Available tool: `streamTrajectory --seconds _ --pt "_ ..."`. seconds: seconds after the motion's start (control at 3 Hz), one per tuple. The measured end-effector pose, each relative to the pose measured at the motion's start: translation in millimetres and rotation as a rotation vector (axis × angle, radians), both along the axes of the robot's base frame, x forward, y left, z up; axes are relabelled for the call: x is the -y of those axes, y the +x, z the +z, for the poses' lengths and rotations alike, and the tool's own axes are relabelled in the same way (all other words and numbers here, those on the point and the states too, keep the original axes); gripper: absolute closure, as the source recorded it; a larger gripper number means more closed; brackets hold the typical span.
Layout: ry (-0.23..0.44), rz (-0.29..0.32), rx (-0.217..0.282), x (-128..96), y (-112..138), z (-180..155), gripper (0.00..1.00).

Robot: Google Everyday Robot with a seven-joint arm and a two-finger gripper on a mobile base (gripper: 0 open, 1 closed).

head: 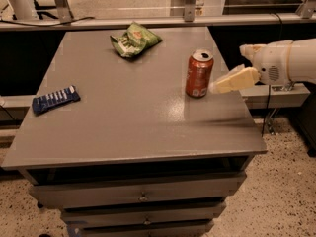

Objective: Knock coke can over

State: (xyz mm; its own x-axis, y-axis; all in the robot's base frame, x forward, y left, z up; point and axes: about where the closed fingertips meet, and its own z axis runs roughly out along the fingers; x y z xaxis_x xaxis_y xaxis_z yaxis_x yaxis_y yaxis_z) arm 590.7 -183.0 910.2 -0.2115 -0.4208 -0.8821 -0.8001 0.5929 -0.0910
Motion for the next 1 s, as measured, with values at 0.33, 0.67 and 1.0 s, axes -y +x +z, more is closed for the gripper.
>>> streamTrajectory --seconds 0.33,0.67,1.0 --pt "0.148 0.002 -0.001 -37.4 7.0 -3.3 0.0" --pt "0.272 0.018 -0.016 -76.0 -1.3 -0.3 0.0" --pt "0.381 0.072 -0.022 -119.0 -18.4 19.1 0.0"
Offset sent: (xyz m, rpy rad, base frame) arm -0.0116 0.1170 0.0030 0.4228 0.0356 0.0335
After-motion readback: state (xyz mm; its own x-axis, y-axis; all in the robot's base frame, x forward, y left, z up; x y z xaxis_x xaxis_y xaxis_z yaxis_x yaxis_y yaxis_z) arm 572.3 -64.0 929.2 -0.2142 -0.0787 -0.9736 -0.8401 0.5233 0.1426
